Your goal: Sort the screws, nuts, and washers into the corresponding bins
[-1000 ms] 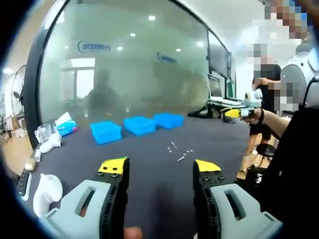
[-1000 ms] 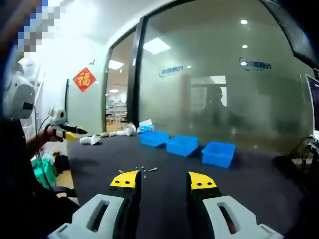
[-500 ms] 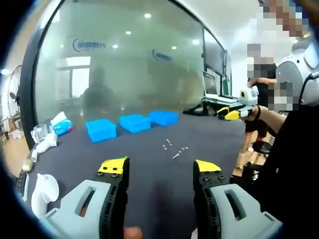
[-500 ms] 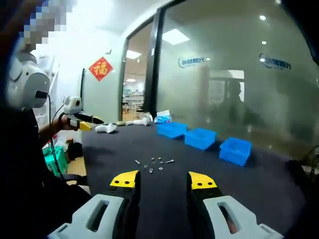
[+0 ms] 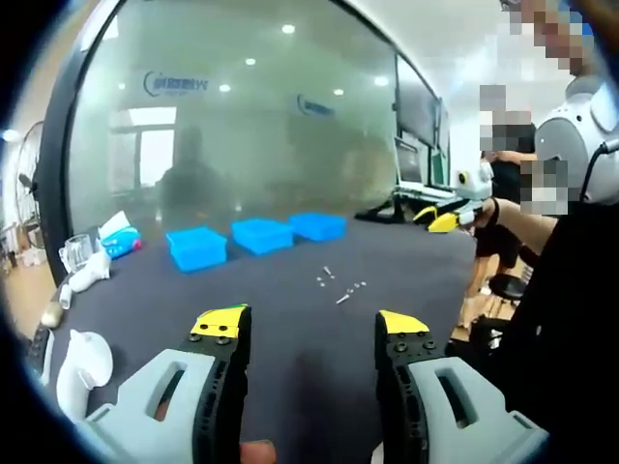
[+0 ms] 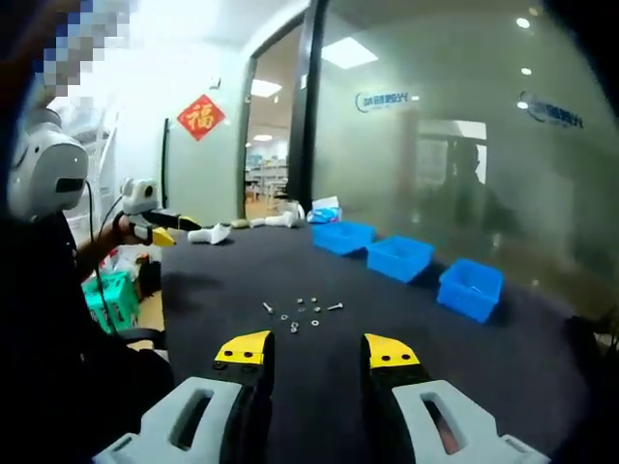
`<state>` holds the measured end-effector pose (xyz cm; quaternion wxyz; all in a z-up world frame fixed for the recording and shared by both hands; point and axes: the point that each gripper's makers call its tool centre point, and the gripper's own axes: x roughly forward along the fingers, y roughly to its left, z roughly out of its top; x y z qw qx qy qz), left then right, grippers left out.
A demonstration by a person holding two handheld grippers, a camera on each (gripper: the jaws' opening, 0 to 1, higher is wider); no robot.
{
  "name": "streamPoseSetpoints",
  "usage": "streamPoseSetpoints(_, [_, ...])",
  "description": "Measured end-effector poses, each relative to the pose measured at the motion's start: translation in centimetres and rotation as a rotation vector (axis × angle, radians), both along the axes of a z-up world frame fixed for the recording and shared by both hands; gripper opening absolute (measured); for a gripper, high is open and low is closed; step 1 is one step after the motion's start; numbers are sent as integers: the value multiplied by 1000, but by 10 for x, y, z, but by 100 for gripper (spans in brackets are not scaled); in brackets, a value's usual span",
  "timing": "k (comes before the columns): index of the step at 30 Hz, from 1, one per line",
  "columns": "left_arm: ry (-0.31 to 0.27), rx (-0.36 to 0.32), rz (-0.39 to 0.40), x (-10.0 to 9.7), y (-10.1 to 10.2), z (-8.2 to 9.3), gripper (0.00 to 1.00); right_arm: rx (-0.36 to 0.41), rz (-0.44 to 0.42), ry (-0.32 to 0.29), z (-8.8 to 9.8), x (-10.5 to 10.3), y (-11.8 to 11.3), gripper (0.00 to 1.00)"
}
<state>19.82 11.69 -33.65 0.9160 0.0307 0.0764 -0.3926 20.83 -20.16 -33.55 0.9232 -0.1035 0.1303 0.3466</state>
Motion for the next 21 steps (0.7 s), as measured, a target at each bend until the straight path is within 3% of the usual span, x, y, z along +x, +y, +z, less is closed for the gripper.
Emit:
streamPoseSetpoints(13, [12, -12, 13, 1, 7, -4, 50, -172, 123, 38, -10, 40, 25, 32])
streamPoseSetpoints(21, [22, -5, 11, 3, 7, -8, 50, -284, 199, 111, -29, 55, 42, 32])
